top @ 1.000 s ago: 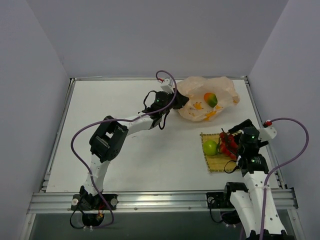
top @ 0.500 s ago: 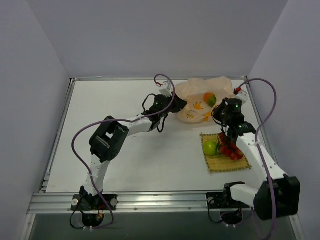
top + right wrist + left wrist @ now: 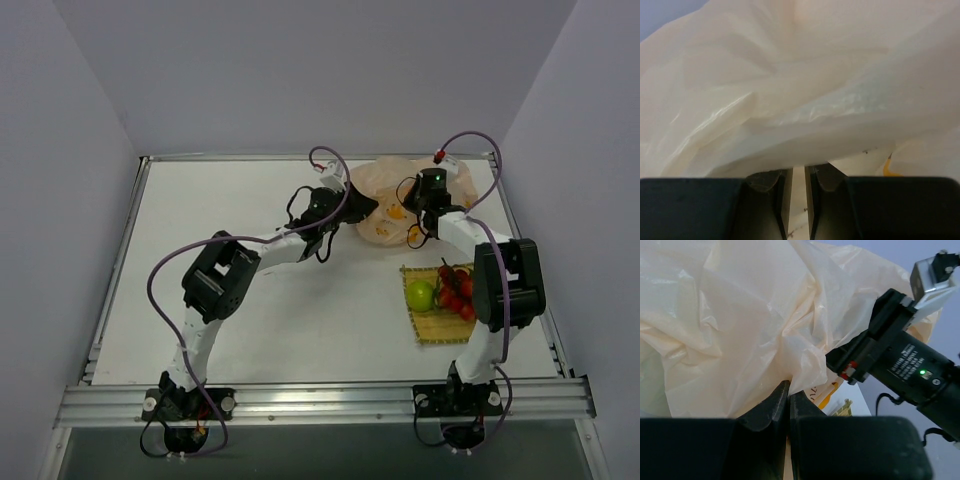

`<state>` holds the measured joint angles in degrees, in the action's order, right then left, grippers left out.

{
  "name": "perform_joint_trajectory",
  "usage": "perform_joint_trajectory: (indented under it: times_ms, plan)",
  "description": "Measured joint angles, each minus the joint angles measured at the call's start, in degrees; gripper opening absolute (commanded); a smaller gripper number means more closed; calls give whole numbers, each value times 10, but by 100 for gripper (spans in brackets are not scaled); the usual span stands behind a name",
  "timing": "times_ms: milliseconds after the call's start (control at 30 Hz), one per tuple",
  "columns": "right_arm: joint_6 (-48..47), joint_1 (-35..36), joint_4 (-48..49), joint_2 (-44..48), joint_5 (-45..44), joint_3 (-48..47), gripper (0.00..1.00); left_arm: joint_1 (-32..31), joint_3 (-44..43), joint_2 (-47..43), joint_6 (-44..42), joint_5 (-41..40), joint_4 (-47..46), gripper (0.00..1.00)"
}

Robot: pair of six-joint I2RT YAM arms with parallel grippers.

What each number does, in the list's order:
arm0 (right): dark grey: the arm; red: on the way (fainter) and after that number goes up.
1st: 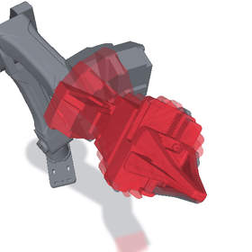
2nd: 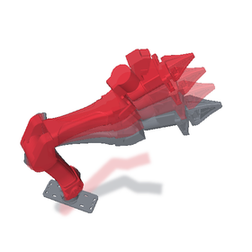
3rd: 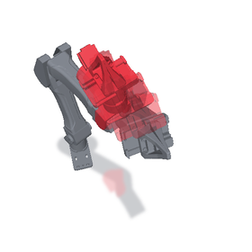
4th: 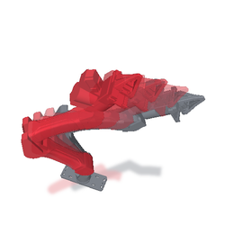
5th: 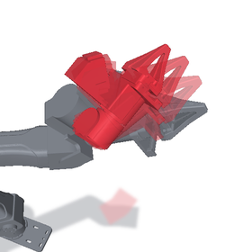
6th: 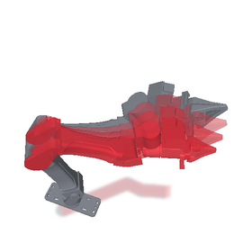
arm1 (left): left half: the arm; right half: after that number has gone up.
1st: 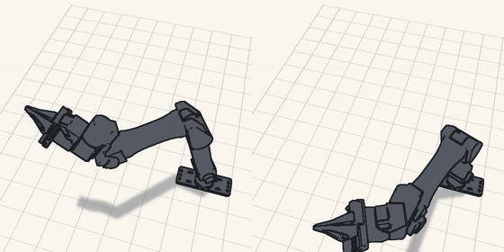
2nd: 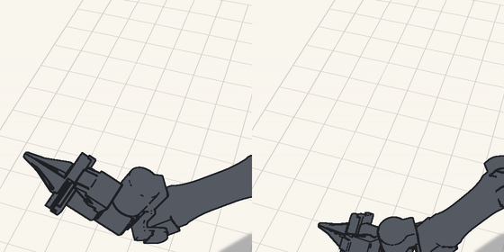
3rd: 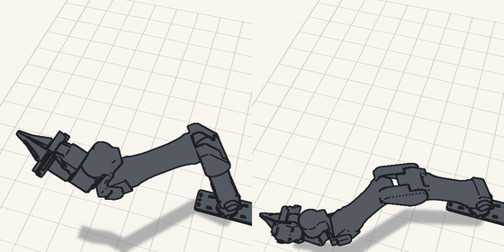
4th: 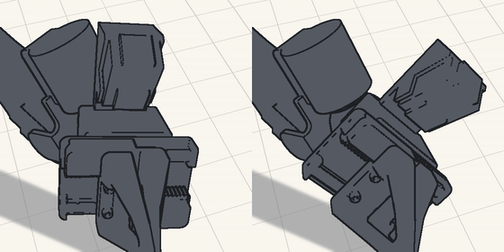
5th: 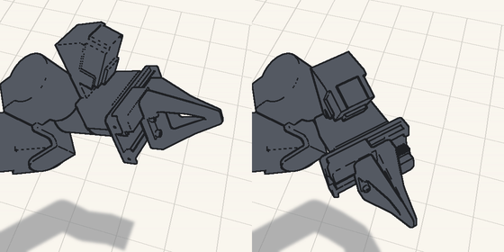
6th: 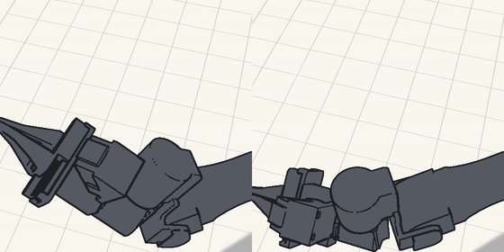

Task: Take the fake fruits out of the plastic bag

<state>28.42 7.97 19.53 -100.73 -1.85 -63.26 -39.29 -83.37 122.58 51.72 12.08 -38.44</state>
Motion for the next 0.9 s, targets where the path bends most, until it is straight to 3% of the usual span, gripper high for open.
perform_joint_trajectory:
  times_ms: [200,433,633,733,900]
  plan:
    - [12,0,13,-63,-65,-35,22,0,-24,9,4,6,2,2]
    - [29,-3,17,-111,-137,-84,65,0,-51,21,3,16,5,2]
    - [43,-12,18,-160,-165,-140,86,0,-54,37,3,23,13,2]
    - [52,-22,19,-184,-169,-176,92,0,-55,42,3,28,21,2]
    - [66,-36,19,-246,-175,-254,93,0,-73,58,2,34,26,2]
